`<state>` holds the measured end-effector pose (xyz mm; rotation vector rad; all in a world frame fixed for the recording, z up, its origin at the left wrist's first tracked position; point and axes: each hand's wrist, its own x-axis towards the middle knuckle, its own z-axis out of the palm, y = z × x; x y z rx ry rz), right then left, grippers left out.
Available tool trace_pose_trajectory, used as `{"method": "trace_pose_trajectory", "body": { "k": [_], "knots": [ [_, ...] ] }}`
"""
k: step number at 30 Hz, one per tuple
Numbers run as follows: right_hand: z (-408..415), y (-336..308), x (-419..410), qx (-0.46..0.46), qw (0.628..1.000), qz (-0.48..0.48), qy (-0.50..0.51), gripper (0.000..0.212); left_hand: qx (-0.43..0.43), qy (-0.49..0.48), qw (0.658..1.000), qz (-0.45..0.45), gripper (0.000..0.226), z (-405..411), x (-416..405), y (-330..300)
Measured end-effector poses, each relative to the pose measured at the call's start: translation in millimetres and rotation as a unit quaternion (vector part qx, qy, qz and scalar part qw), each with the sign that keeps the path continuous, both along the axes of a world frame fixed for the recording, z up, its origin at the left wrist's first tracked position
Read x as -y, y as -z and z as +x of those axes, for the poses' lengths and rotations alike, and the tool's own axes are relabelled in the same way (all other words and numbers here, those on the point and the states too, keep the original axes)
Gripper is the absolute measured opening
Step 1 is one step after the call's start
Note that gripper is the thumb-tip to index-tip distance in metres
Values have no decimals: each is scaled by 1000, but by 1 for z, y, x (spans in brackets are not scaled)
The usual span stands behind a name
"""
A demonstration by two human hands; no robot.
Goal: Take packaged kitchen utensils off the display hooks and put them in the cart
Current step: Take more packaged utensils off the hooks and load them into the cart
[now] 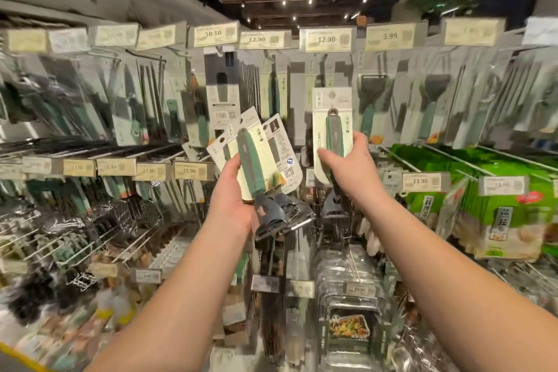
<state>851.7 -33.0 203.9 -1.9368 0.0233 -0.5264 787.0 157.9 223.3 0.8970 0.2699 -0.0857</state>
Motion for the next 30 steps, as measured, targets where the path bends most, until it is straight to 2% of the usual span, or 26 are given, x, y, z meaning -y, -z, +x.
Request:
{"method": "trace_pose_trajectory", "body": {
  "k": [3,14,16,24,30],
  "knots": [
    [11,-19,-1,12,1000,-16,22,85,16,-2,1000,-2,28,10,-5,-8],
    [51,-58,-7,51,996,-31,59,73,40,30,999,-9,26,23,-15,-21],
    [55,-61,-9,57,996,-37,65,76,43,30,999,-7,23,24,-17,-23],
    [82,-62,-12,25,988,-100,111,75,40,26,999,4,24,25,-24,-25],
    [110,-67,-13,-10,976,-152,155,62,32,24,999,0,25,23,-31,-27]
  ]
}}
